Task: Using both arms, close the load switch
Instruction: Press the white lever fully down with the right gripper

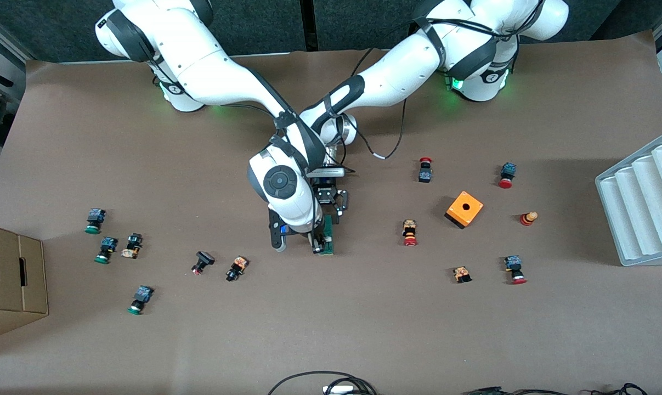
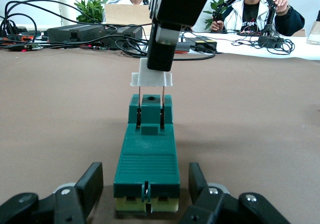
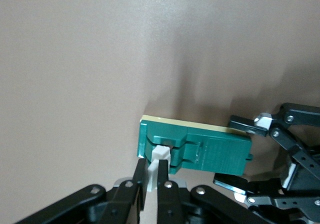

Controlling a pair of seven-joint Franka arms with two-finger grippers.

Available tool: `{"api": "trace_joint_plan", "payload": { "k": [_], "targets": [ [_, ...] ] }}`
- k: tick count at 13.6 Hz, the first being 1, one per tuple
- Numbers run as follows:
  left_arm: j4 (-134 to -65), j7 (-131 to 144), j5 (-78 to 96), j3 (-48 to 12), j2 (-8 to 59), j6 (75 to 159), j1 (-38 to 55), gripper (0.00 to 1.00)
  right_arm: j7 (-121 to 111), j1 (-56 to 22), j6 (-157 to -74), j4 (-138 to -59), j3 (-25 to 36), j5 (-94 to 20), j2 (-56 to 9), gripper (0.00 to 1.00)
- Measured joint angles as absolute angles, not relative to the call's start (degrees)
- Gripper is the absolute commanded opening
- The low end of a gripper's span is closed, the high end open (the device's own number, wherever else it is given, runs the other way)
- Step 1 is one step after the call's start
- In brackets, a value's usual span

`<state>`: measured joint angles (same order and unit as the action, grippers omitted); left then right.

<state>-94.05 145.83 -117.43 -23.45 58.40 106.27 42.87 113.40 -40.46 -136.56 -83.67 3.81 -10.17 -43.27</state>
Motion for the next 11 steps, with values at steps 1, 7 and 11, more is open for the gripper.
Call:
{"api": "trace_joint_plan", "payload": {
  "k": [1,7,11],
  "targets": [
    [-94.1,145.8,-117.4,-23.5,58.4,106.3,42.9,0.77,113.4,-40.3,-136.6,-83.3,3.8,-10.2,-43.6,0.14],
    [-94.1,145.8,-117.4,-23.5,58.4,106.3,42.9,0.77,113.3,-39.5,-137.2,-80.6,3.9,-10.2,-46.3,0.15],
    [-94.1,145.8,-117.4,-23.5,58.4,106.3,42.9,0.77,113.3,-39.4,-137.5,-79.9,3.9,-10.2,-47.1,0.15]
  ]
}}
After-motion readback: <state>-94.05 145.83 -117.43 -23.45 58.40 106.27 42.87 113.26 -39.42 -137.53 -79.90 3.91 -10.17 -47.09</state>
